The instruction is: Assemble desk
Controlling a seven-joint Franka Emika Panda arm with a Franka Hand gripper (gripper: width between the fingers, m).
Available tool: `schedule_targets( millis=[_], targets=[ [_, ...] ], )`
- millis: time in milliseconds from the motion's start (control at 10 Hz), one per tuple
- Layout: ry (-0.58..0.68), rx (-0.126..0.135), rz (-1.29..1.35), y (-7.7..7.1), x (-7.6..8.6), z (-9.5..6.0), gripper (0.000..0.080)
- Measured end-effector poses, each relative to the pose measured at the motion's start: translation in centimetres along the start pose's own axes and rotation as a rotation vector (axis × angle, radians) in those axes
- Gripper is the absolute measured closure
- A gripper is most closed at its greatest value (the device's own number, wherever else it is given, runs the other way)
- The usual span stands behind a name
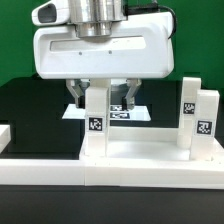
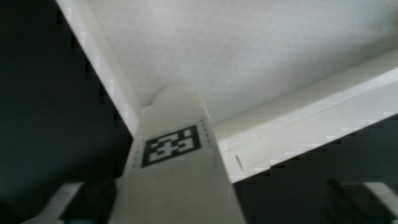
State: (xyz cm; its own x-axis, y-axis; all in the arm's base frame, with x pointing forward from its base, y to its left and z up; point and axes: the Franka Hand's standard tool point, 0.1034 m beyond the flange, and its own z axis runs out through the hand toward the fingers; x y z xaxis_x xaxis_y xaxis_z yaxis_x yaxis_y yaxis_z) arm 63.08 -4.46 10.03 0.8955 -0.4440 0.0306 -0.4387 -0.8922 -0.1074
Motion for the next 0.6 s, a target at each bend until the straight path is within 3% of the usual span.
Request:
schedule_targets(
  millis=[100, 200, 600],
  targets=[
    [0.001, -0.005, 0.018, 0.47, 0.13, -0.03, 0.0356],
    [0.000, -0.012, 0.066, 0.83, 0.16, 0.00, 0.0460],
    [0.000, -0.042, 0.185, 1.20, 0.13, -0.14, 0.0459]
  ],
)
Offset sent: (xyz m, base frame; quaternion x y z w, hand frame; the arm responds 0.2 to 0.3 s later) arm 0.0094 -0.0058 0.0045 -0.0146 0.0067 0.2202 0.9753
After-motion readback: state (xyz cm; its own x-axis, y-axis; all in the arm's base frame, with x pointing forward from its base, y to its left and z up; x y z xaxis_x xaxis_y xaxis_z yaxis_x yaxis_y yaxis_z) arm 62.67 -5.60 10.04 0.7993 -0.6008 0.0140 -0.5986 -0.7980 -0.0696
